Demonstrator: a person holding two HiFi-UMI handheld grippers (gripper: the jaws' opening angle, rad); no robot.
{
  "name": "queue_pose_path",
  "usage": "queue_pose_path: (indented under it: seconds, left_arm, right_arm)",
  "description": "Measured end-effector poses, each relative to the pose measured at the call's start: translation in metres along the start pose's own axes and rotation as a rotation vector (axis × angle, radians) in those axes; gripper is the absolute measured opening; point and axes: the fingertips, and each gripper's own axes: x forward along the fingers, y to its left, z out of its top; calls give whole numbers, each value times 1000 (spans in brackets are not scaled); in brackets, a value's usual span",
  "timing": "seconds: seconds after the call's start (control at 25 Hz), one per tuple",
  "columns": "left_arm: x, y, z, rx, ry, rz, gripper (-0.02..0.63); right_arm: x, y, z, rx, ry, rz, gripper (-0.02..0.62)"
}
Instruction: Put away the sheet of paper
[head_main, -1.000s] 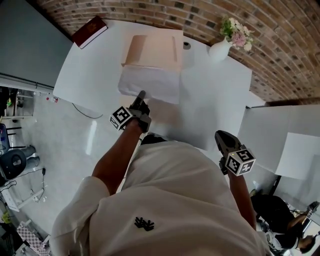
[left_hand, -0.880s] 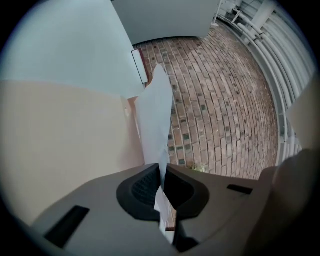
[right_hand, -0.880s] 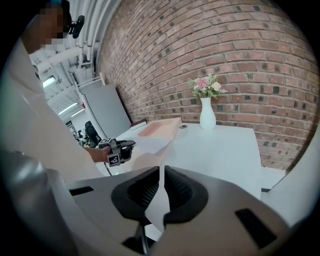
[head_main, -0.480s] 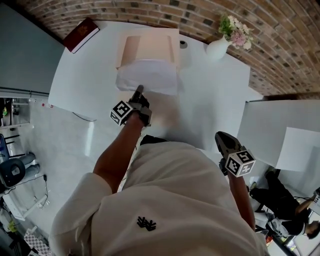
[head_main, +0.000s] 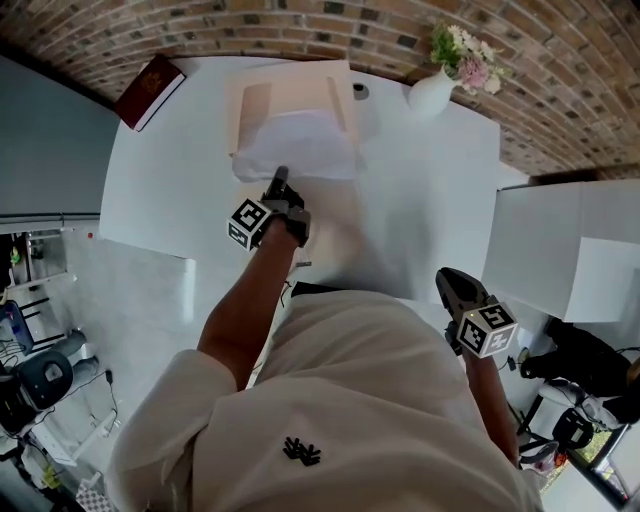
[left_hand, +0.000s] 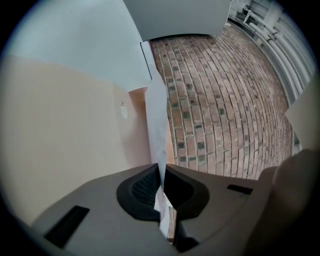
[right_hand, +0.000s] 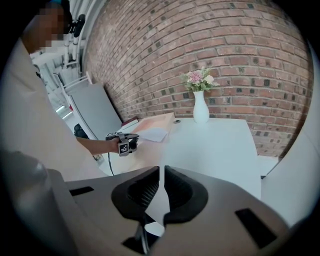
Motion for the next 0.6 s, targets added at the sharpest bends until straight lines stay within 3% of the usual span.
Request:
queue_pose_path:
  seconds: [0.6]
  left_arm:
    - [63, 6, 21, -22, -24, 59, 23]
  right_arm:
    - [-7, 2, -13, 106, -10, -97, 54]
